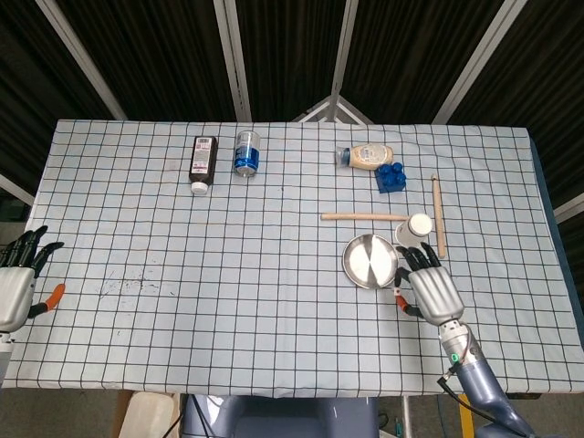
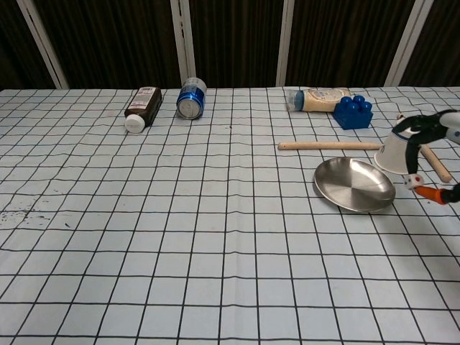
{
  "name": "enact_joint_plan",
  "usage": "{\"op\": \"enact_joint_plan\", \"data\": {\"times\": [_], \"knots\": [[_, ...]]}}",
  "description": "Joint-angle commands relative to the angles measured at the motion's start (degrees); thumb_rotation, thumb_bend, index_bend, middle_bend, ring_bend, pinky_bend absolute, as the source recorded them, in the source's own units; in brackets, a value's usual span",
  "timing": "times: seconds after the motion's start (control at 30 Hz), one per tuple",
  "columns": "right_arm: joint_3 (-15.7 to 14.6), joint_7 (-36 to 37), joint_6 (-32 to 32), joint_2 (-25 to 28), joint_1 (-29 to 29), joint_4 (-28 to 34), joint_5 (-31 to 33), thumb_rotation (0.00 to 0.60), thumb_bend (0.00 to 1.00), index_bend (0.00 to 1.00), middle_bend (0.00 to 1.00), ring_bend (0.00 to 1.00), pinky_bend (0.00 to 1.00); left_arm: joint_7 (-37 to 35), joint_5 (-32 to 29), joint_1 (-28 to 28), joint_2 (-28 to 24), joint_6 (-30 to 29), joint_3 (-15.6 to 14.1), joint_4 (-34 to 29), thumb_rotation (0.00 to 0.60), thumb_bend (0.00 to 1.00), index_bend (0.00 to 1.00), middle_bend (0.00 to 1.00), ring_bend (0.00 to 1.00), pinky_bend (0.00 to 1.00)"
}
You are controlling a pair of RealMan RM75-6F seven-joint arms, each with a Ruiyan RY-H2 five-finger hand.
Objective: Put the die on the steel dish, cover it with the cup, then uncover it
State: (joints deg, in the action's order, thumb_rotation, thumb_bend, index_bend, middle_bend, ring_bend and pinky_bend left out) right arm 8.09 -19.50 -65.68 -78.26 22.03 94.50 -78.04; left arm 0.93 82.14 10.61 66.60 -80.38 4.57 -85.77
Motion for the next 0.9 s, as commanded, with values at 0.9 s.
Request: {"op": "enact_joint_plan", "data": {"times": [0.9], "knots": [[5.77, -6.27, 15.64, -10.91, 15.59, -16.71, 16.59, 0.600, 0.36, 0.56, 0.15, 0.12, 0.00, -1.16, -0.75, 0.49, -0.25, 1.25, 0.30, 0.55, 0.600, 0.47, 0.19, 0.00, 0.00, 0.10]]}}
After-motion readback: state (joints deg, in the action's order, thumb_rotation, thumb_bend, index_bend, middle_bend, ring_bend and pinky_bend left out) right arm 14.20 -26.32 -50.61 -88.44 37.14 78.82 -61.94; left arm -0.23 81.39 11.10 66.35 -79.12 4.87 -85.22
